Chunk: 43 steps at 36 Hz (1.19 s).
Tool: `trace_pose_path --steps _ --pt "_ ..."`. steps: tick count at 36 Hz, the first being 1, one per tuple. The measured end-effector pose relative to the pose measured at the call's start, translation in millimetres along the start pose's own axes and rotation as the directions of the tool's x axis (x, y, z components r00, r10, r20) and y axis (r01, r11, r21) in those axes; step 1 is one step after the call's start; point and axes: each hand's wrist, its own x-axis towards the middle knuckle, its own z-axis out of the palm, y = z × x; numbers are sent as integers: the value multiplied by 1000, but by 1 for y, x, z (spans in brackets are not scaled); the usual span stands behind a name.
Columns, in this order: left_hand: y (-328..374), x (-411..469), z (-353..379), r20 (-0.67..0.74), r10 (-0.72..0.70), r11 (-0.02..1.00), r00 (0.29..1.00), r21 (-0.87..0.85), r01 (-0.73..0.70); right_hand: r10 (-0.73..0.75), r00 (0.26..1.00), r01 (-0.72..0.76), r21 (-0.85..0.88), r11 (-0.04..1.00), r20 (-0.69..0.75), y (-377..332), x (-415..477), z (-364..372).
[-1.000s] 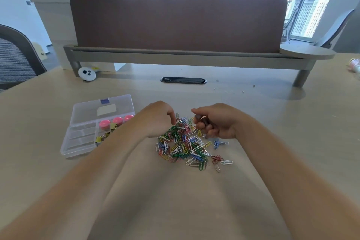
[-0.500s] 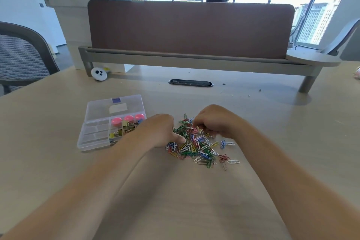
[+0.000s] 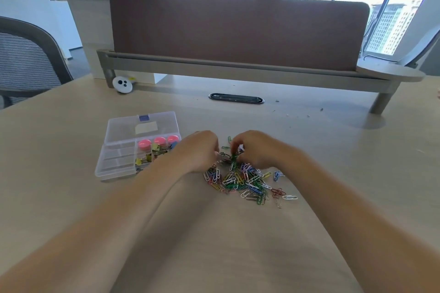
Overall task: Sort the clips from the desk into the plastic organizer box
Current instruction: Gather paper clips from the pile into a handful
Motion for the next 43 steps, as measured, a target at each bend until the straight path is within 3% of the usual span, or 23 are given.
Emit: trace_pose_path --steps 5,19,27,37,43 --pt "-1 0 -11 0 4 992 1000 -126 -4 -2 1000 2 -2 1000 2 6 -6 0" --pt "24 -13 -13 58 62 986 996 -156 -52 -19 1000 19 12 1000 -18 10 -34 -24" --pt "38 -30 1 190 24 999 981 41 -33 -21 998 20 10 1000 61 6 -53 -17" --pt "46 -30 14 67 32 998 997 55 -36 52 996 -49 -39 998 70 11 -60 -5" --pt "48 -26 19 35 66 998 997 -21 -65 110 993 -110 -21 994 34 19 -65 -9"
